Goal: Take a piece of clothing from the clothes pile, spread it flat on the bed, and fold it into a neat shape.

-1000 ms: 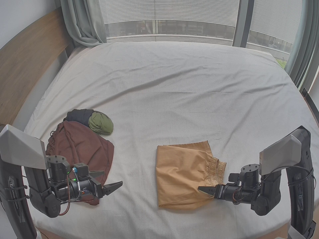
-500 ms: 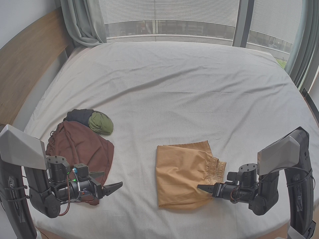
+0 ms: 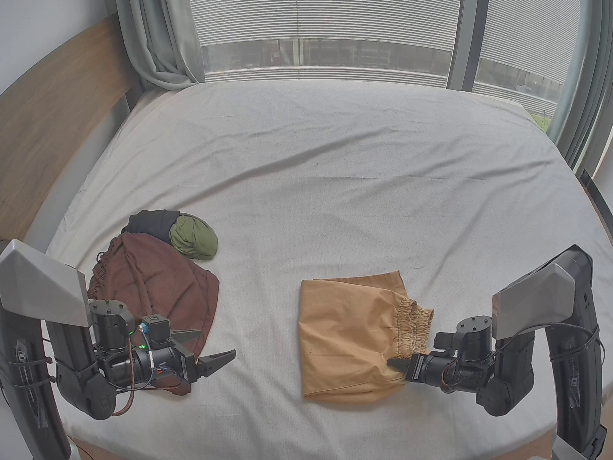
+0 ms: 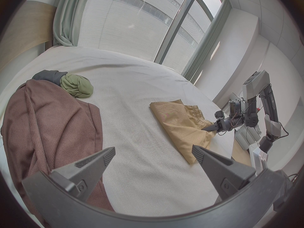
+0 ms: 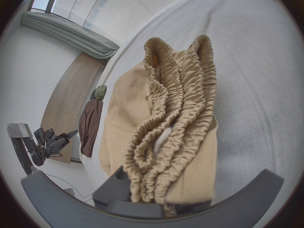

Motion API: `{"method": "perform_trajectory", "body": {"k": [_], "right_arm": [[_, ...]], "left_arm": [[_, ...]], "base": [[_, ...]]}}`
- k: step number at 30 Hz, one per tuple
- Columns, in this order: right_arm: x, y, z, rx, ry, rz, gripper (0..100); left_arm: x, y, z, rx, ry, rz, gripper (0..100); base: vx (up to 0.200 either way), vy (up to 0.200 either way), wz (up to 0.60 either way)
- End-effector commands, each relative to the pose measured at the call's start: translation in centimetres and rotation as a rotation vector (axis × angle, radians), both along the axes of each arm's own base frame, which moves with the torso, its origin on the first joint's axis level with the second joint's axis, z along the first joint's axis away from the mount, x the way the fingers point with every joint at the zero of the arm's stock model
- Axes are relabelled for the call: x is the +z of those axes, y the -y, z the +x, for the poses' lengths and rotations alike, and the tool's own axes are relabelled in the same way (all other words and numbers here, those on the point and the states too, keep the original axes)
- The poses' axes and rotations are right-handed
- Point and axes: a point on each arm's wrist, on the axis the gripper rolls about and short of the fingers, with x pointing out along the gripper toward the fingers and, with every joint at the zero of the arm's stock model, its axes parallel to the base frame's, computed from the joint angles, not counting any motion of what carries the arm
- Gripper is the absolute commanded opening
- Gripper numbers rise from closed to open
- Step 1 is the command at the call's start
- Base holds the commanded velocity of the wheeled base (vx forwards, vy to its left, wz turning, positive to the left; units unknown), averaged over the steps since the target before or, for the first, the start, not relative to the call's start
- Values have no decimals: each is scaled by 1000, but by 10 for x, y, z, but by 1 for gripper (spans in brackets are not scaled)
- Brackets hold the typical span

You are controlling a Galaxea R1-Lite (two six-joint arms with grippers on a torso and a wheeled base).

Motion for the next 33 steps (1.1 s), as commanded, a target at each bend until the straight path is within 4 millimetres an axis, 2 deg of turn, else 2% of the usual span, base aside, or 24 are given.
{"method": "perform_trajectory", "body": {"k": [1, 5, 6, 18, 28, 33], "right_arm": [[3, -5, -1, 12, 6, 12, 0], [13, -13, -2, 36, 34, 28, 0], [28, -17, -4, 51, 70, 48, 0], [85, -30, -11, 141, 221, 149, 0], [114, -42, -18, 240, 302, 216, 0], [126, -47, -16, 260, 346, 247, 0]], "left_arm": [[1, 0, 0, 1, 5, -1, 100], [1, 0, -1, 1, 2, 0, 100], [2, -1, -1, 4, 6, -1, 100], [6, -2, 0, 9, 21, -5, 100], [6, -1, -1, 3, 17, -4, 100], [6, 0, -1, 1, 17, -4, 100]], "base": [[0, 0, 0], [0, 0, 0], [0, 0, 0], [0, 0, 0], [0, 0, 0], [0, 0, 0]]}}
